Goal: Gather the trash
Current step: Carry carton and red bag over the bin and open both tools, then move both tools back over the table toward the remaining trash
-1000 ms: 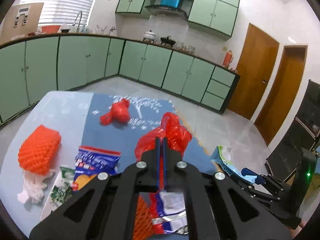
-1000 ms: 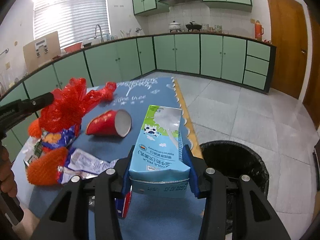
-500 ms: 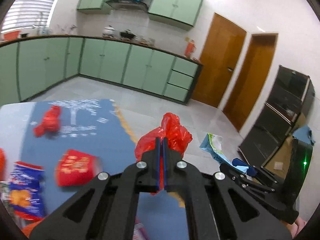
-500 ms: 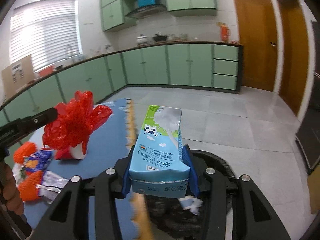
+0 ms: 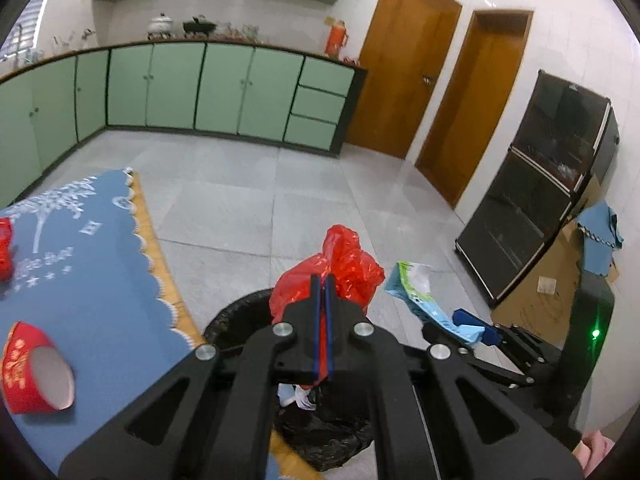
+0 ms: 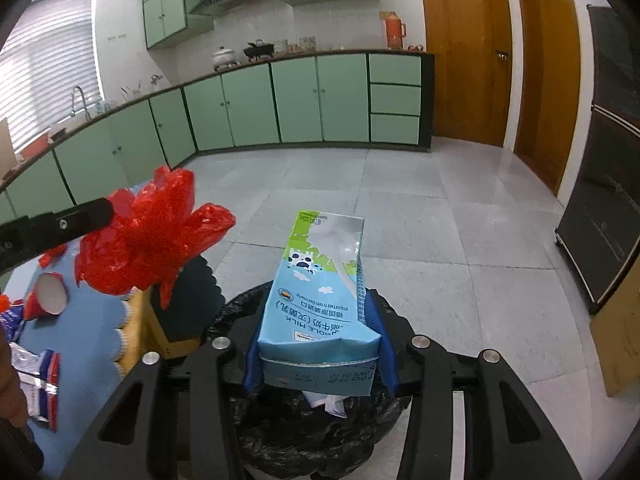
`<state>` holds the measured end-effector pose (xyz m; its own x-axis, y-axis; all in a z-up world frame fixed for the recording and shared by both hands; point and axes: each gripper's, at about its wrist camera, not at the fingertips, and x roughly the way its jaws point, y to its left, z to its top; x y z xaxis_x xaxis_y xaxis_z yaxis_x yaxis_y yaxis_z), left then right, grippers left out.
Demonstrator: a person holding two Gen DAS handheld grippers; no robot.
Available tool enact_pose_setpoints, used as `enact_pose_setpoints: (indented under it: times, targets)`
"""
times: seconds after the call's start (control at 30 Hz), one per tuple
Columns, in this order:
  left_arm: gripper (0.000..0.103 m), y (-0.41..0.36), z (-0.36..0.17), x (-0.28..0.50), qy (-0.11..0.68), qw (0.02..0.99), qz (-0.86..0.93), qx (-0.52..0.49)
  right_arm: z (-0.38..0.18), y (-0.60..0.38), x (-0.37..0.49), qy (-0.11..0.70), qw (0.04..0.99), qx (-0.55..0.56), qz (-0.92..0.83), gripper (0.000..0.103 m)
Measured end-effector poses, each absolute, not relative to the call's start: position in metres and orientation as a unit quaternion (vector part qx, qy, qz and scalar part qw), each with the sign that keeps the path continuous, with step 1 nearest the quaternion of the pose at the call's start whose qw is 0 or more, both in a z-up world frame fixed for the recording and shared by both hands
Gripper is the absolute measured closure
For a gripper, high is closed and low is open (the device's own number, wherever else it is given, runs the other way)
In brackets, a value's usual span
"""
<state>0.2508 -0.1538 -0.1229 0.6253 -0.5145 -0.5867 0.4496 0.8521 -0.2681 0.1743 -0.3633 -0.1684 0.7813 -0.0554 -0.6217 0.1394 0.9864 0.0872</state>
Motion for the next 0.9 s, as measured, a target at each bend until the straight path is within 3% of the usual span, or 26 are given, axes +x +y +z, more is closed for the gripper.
enact_pose_setpoints:
  times: [0.07, 0.17, 0.2, 0.47, 0.9]
  targets:
    - [0.095, -0.156, -0.128, 0.256, 0.348, 0.897, -0.267, -0.046, -0.176, -0.367, 0.181, 0.336, 0.938, 0.063, -0.055, 0.057]
    - [0.065, -0.154, -0.130, 0.260, 0.351, 0.897, -0.264, -0.055, -0.188, -0.372, 0.187, 0.349, 0.933, 0.060, -0.062, 0.051]
    - [0.062, -0.152, -0.129, 0.260, 0.348, 0.899, -0.260, -0.057, -0.190, -0.374, 0.187, 0.351, 0.932, 0.058, -0.066, 0.045]
    - [0.057, -0.126, -0.108, 0.245, 0.326, 0.912, -0.241, -0.067, -0.179, -0.367, 0.178, 0.338, 0.937, 0.055, -0.072, 0.033]
    - [0.046, -0.005, -0.069, 0.175, 0.260, 0.958, -0.109, -0.052, -0.109, -0.276, 0.156, 0.258, 0.965, 0.053, 0.002, 0.016]
